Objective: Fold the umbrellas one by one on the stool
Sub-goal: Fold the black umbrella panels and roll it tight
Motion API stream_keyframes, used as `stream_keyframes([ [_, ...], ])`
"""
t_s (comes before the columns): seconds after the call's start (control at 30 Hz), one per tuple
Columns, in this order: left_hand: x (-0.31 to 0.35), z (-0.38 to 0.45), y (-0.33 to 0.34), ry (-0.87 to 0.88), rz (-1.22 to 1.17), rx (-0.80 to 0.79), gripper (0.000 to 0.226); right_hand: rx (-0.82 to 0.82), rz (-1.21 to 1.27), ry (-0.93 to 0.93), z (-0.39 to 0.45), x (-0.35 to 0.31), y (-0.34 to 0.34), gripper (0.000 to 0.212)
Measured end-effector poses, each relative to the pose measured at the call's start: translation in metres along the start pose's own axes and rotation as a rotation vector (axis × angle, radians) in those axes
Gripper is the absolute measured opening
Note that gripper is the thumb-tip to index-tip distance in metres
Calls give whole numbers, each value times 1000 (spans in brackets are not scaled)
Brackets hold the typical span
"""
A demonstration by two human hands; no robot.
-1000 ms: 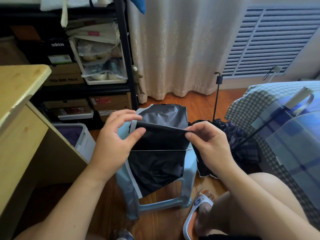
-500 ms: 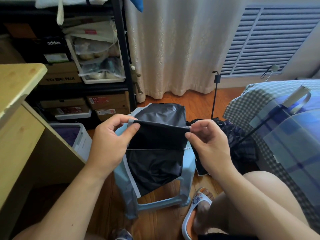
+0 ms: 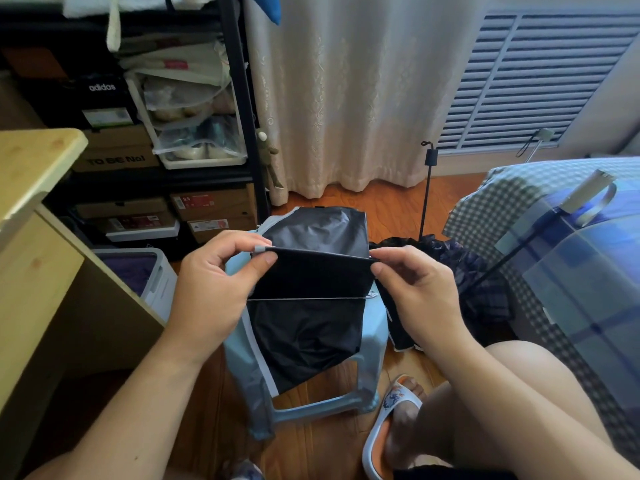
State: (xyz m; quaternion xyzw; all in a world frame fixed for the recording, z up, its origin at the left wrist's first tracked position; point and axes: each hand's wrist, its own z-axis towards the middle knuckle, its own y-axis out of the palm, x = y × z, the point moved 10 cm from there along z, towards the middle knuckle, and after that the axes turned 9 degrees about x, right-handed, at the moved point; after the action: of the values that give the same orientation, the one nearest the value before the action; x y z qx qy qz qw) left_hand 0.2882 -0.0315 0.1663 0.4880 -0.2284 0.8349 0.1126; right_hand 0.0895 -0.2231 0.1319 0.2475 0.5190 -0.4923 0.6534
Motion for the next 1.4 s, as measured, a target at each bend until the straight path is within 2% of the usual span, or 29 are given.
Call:
stream_keyframes([
  [0.13,2,0,1,-11,-11,-7,22,29,-18,-53,4,0,-6,21],
  [0.33,0,2,4,-64,-44,-30,11,-1,45,-61,3,-2,2,28],
  [0.47,-3,2,4,-120,-94,-24,15,-97,93,38,-2,3,14,19],
  [0.53,-2,6,4,-135,-99,-7,12,-218,79,47,0,0,26,26],
  [0.6,1,16,6,-111,-78,13,6,-299,-49,-25,10,-5,34,33],
  [0.67,4,31,9,-73,-33,42,6,-271,-129,-72,31,-8,34,21],
  [0.77,7,52,9,9,39,177,12,-194,-113,19,70,10,38,23],
  [0.83,15,60,12,140,146,208,15,-169,-170,74,95,32,46,23],
  [0.87,21,59,20,249,222,151,13,-169,-216,90,106,44,52,23],
  [0.93,21,46,50,459,383,-79,16,-176,-287,124,121,69,64,20],
  [1.0,-8,27,81,515,576,-339,35,-187,-324,160,128,91,72,8],
  [1.07,-51,19,98,398,786,-533,54,-199,-361,157,133,104,77,12],
  [1.17,-100,26,97,216,998,-661,58,-194,-387,154,145,116,81,16],
  [1.33,-123,37,97,44,1016,-732,54,-224,-566,227,147,140,84,26],
  [1.4,-128,38,99,25,1008,-742,55,-171,-642,181,145,127,78,27],
])
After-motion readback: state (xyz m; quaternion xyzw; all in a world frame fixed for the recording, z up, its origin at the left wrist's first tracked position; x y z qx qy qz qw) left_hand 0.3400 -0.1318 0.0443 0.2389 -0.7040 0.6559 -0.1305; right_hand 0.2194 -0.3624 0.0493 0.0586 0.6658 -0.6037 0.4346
